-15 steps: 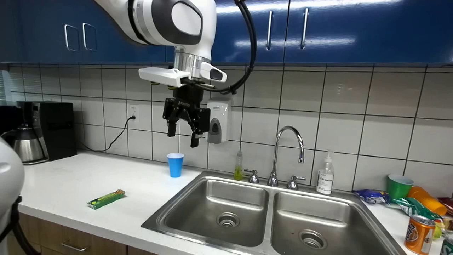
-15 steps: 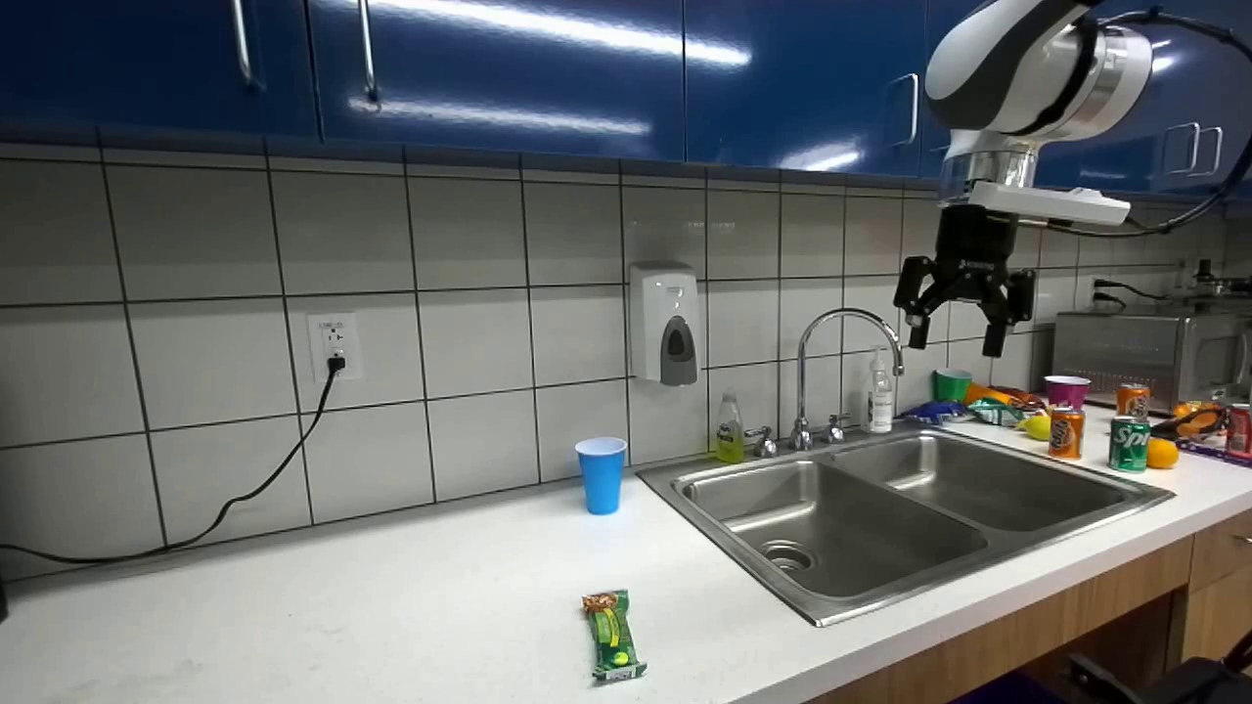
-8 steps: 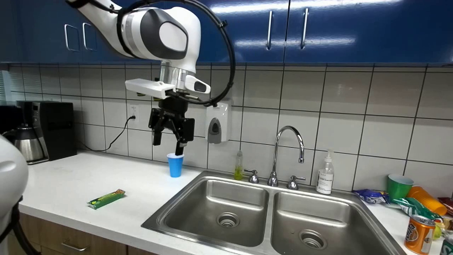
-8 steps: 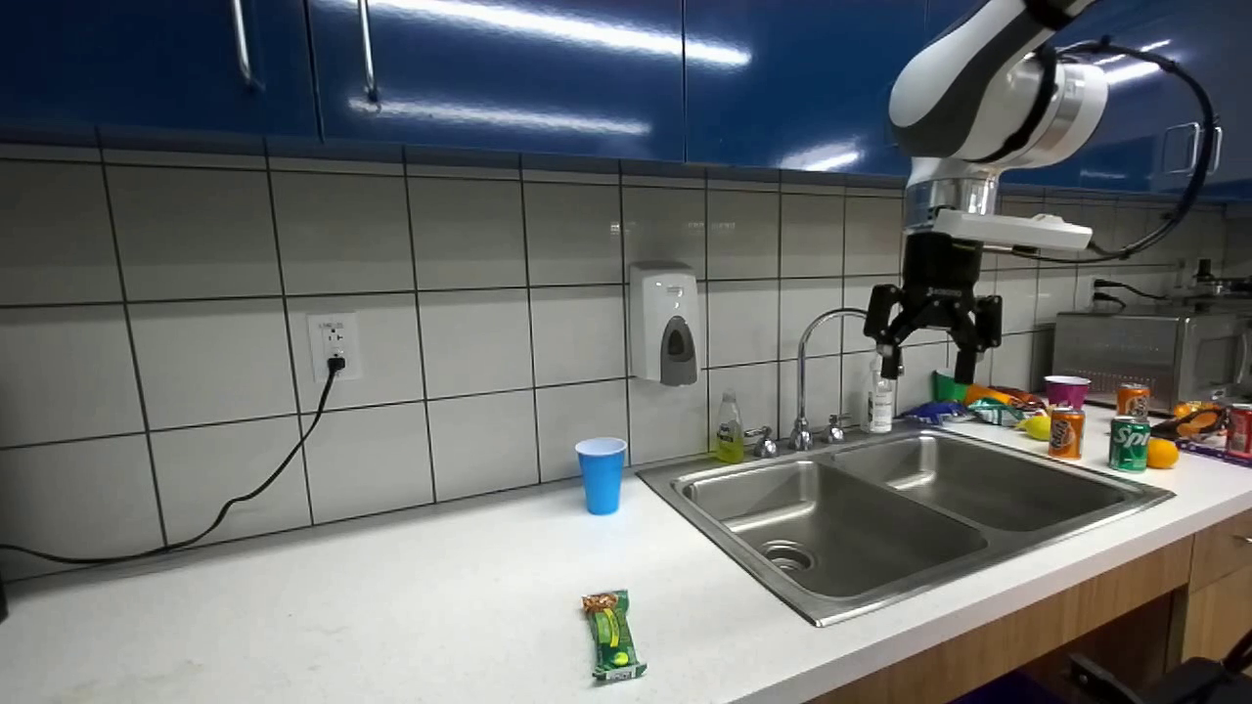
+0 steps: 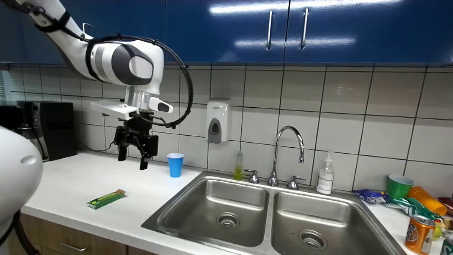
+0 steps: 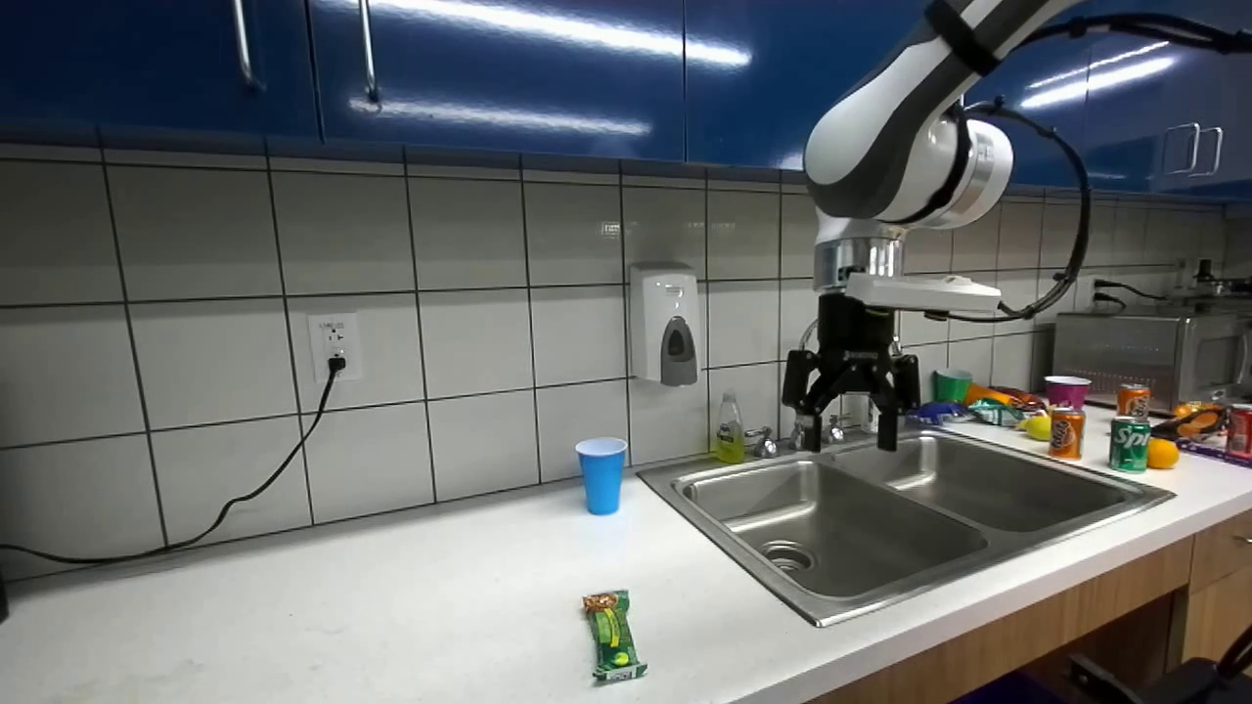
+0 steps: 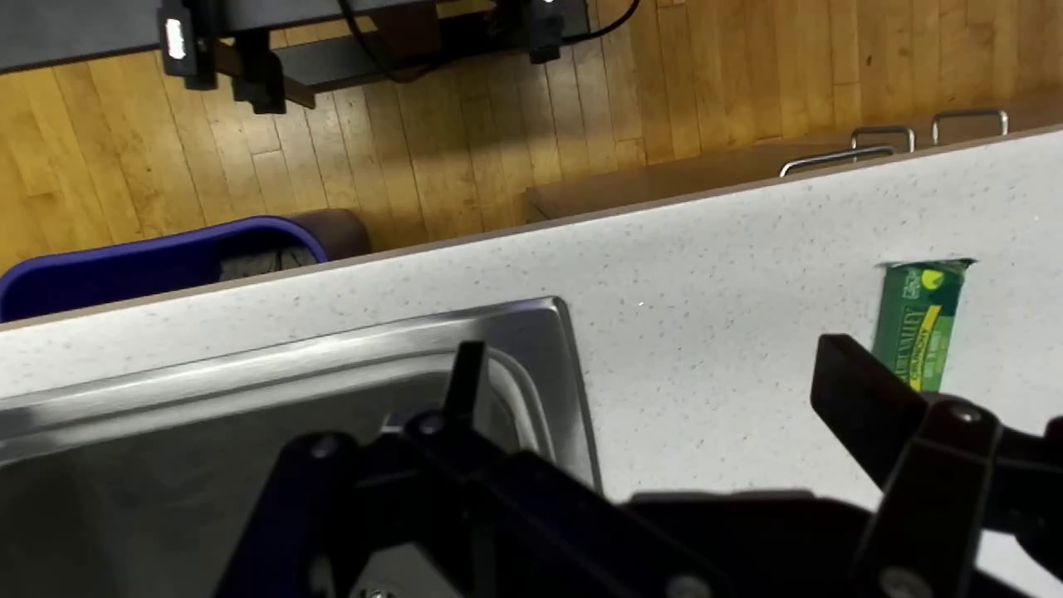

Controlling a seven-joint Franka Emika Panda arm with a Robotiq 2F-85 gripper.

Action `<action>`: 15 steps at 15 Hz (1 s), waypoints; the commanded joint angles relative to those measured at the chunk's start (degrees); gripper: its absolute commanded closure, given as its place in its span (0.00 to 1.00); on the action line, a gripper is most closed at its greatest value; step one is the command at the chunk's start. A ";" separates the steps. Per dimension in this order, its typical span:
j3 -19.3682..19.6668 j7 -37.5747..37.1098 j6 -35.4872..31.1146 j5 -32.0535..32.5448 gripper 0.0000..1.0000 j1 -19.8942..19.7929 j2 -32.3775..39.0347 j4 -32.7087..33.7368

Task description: Move the protein bar to the left sink

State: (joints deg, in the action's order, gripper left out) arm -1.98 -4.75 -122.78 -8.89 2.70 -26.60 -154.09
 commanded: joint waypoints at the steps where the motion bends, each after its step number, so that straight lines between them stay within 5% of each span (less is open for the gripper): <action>1: -4.13 -2.90 -4.94 -2.78 0.00 3.81 4.42 -0.20; 15: -13.98 -11.87 -20.77 -4.46 0.00 13.22 27.37 8.69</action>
State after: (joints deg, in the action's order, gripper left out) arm -14.61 -13.71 -142.20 -14.01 15.18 -4.15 -149.24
